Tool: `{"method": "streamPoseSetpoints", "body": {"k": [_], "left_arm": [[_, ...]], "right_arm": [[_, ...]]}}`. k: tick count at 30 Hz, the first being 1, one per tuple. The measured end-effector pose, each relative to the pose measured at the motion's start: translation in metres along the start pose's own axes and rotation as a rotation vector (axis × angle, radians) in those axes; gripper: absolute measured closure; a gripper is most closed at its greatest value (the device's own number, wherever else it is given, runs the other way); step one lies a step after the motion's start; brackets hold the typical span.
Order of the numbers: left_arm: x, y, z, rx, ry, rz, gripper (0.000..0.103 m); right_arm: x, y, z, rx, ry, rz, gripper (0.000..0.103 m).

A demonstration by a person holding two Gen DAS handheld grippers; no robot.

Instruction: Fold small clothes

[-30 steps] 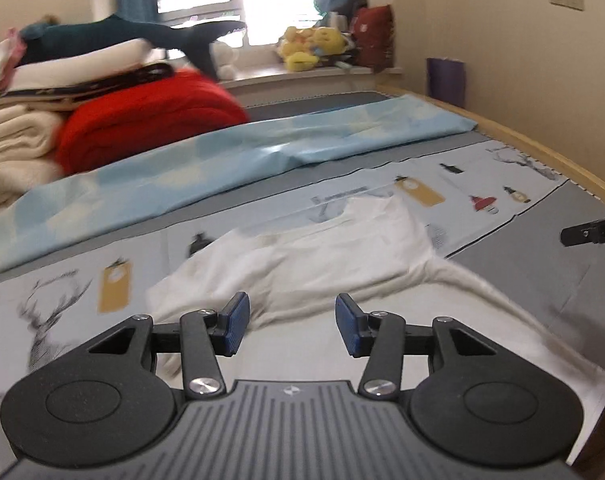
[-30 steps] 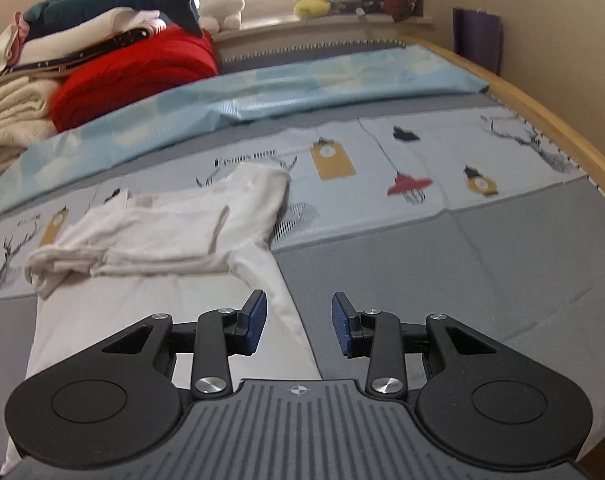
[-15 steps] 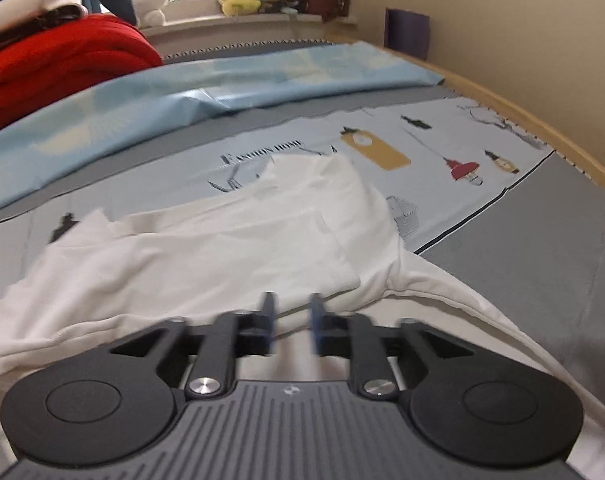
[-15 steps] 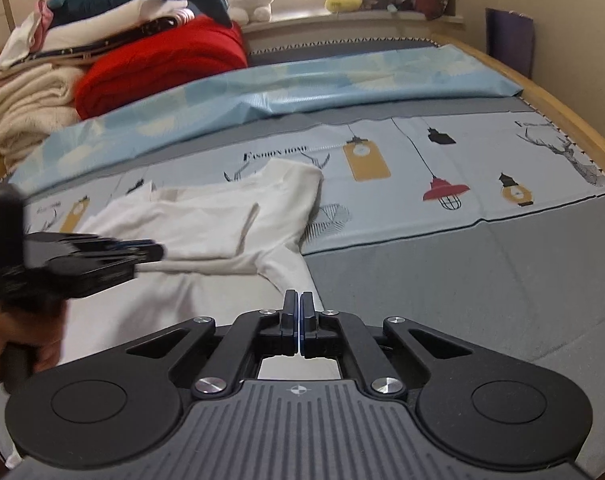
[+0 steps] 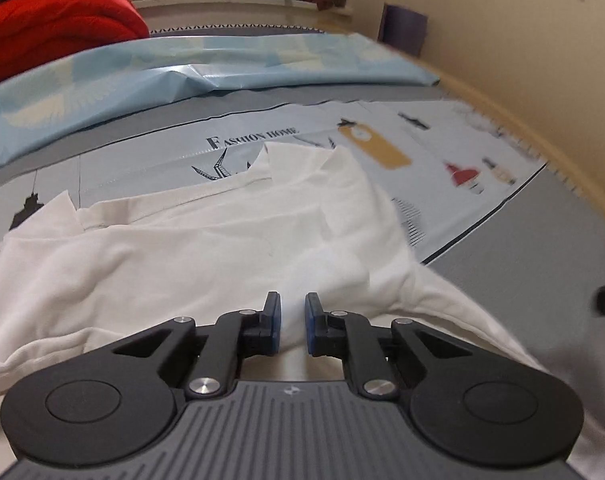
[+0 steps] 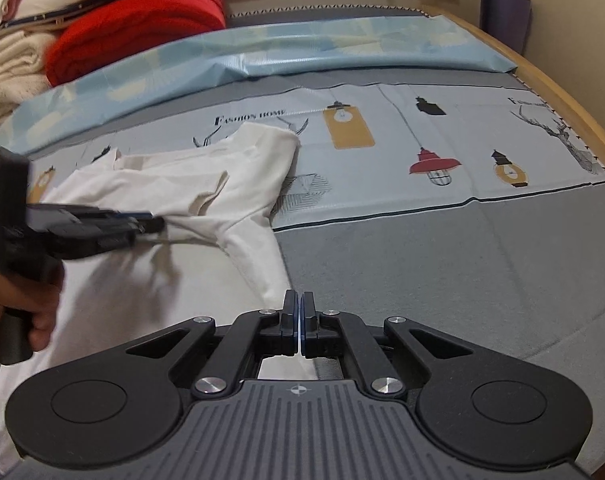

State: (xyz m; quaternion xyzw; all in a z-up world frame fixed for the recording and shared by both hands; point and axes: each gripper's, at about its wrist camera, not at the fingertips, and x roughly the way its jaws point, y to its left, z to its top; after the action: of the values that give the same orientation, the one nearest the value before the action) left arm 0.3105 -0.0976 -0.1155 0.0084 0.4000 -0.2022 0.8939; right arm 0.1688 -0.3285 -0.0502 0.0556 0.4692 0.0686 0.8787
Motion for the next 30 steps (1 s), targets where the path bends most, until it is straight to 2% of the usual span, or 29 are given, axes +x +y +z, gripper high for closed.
{"method": "streamPoseSetpoints", "body": {"k": [2, 4, 8, 11, 14, 17, 20, 22, 23, 26, 30], "left_arm": [[-0.003, 0.006, 0.000, -0.018, 0.035, -0.005, 0.090], [-0.006, 0.010, -0.003, -0.018, 0.030, 0.011, 0.089], [-0.001, 0.009, -0.007, 0.006, 0.032, 0.000, 0.078], [0.005, 0.006, -0.008, -0.001, 0.023, 0.003, 0.070], [0.016, -0.002, -0.006, 0.004, 0.041, 0.010, 0.069], [0.026, -0.010, -0.007, 0.038, 0.055, 0.021, 0.059], [0.032, -0.015, -0.008, 0.071, 0.042, 0.040, 0.059], [0.033, -0.012, -0.006, 0.061, 0.031, 0.042, 0.075], [0.032, -0.008, -0.004, 0.045, 0.030, 0.041, 0.095], [0.020, 0.005, 0.001, -0.002, -0.003, 0.050, 0.098], [-0.016, 0.029, 0.012, -0.029, -0.086, 0.077, 0.098]], "right_arm": [[0.001, 0.011, 0.002, -0.015, 0.000, 0.001, 0.103], [-0.001, 0.024, 0.002, -0.038, -0.011, 0.000, 0.103], [0.000, 0.039, -0.004, -0.068, -0.002, -0.011, 0.103], [0.003, 0.043, -0.008, -0.082, 0.012, -0.023, 0.103], [0.004, 0.042, -0.009, -0.082, 0.019, -0.038, 0.103], [0.007, 0.039, -0.009, -0.064, 0.027, -0.045, 0.102], [0.007, 0.039, -0.009, -0.065, 0.025, -0.045, 0.102], [0.008, 0.040, -0.008, -0.068, 0.026, -0.045, 0.102], [0.009, 0.041, -0.007, -0.067, 0.027, -0.046, 0.102], [0.010, 0.044, -0.003, -0.057, 0.022, -0.045, 0.102], [0.013, 0.058, 0.001, -0.065, 0.022, -0.040, 0.102]]}}
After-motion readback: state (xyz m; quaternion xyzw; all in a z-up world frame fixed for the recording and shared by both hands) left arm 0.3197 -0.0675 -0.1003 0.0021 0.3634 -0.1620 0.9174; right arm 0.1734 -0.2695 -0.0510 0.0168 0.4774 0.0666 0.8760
